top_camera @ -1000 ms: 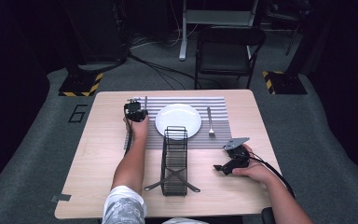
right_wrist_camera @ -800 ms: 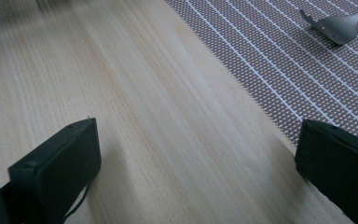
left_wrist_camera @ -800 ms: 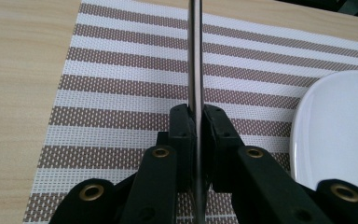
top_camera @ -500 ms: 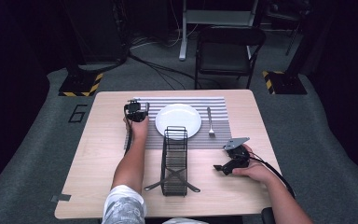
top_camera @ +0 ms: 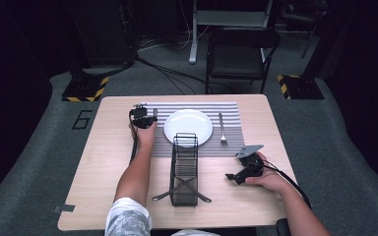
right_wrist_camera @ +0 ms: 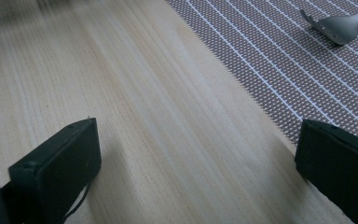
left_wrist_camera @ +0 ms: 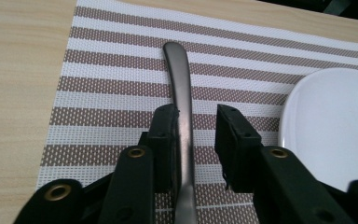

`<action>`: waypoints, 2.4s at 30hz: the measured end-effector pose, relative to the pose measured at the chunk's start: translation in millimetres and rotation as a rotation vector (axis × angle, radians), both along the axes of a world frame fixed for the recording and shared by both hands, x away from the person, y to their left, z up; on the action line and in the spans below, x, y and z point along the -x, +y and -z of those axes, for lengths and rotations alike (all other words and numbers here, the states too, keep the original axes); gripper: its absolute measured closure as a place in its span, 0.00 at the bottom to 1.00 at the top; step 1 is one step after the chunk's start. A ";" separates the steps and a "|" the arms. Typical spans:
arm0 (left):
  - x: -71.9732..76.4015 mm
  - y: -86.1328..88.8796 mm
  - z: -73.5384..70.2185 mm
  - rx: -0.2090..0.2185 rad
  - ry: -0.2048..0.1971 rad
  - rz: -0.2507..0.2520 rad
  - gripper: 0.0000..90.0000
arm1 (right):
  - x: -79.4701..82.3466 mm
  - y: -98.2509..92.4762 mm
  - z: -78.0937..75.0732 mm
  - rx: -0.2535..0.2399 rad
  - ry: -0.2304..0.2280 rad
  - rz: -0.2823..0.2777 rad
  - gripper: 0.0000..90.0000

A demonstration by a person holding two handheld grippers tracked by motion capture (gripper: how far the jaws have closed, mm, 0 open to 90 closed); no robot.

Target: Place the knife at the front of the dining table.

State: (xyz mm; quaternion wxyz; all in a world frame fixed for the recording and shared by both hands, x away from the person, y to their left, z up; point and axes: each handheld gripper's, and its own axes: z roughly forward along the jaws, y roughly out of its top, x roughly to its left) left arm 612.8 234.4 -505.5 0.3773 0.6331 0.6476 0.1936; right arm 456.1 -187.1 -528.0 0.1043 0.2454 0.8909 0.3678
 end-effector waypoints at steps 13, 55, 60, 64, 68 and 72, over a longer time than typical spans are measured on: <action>29.8 11.5 -43.4 0.017 -0.068 0.071 0.59 | -0.3 -0.2 0.2 0.001 -0.005 -0.004 0.00; 151.3 51.8 -68.6 -0.111 -0.110 0.286 0.52 | 0.0 0.0 0.0 0.000 0.000 0.001 0.00; 162.5 55.0 -60.8 -0.124 -0.102 0.303 0.52 | 0.1 0.0 0.0 0.000 0.000 0.001 0.00; 168.3 56.7 -54.1 -0.137 -0.095 0.315 0.52 | 0.0 0.0 0.0 0.000 0.000 0.001 0.00; 174.0 61.2 -42.9 -0.136 -0.084 0.308 0.52 | 0.1 0.1 0.0 0.000 0.000 0.001 0.00; 177.6 63.9 -36.3 -0.130 -0.078 0.310 0.51 | 0.0 0.0 0.0 0.000 0.000 0.001 0.00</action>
